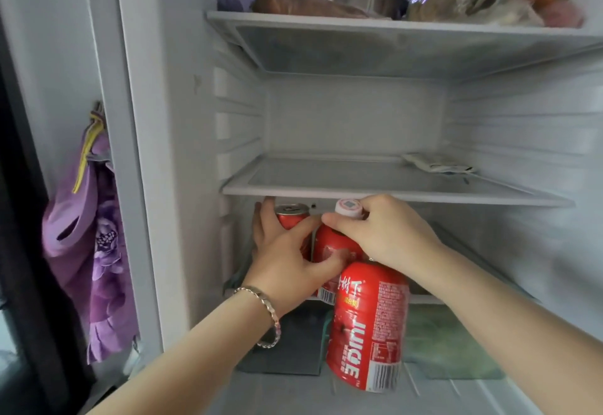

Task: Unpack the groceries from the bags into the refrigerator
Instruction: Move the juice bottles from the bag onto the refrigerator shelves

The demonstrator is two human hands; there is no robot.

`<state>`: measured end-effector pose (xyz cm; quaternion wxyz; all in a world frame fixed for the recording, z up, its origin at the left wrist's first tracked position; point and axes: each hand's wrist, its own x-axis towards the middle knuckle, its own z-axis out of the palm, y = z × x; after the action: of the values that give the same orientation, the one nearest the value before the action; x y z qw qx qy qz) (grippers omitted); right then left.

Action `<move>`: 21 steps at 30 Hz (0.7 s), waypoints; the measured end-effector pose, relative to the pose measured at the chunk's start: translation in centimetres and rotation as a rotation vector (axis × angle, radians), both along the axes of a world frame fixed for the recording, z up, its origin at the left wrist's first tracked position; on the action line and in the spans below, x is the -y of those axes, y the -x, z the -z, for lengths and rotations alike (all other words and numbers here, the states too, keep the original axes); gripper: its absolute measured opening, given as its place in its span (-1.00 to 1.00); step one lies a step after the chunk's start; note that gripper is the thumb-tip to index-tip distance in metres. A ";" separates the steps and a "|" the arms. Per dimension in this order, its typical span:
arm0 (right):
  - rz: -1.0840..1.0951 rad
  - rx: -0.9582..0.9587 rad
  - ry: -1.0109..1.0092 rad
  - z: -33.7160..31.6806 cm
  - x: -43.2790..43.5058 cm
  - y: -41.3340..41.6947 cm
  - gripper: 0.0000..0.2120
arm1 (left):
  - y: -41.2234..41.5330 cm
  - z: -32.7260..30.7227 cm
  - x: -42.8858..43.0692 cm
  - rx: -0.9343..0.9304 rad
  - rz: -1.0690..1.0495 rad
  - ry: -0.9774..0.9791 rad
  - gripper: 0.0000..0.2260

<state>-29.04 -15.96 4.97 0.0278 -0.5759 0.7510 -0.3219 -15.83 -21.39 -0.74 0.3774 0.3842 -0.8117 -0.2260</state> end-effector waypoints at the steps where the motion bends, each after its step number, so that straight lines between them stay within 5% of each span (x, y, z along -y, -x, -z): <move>1: -0.004 -0.014 -0.008 -0.1 0.0 0.0 -0.60 | 0.1 0.0 0.0 0.021 -0.025 -0.012 -0.56; 11: -0.033 0.021 0.067 0.4 -1.4 1.2 -0.51 | 1.9 -0.7 -1.6 0.057 -0.204 -0.023 -0.47; 17: 0.183 -0.129 0.731 0.7 -3.3 4.9 -0.96 | 2.1 -0.3 -1.7 0.038 -0.257 0.004 -0.51; 21: 0.221 -0.215 0.895 2.6 -1.6 5.9 -0.96 | 2.3 -0.3 -1.9 0.019 -0.275 0.011 -0.51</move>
<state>-34.93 -14.32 2.37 -0.3354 -0.4779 0.5940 -0.5535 -18.13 -19.49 -0.48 0.3994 0.4920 -0.7560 -0.1639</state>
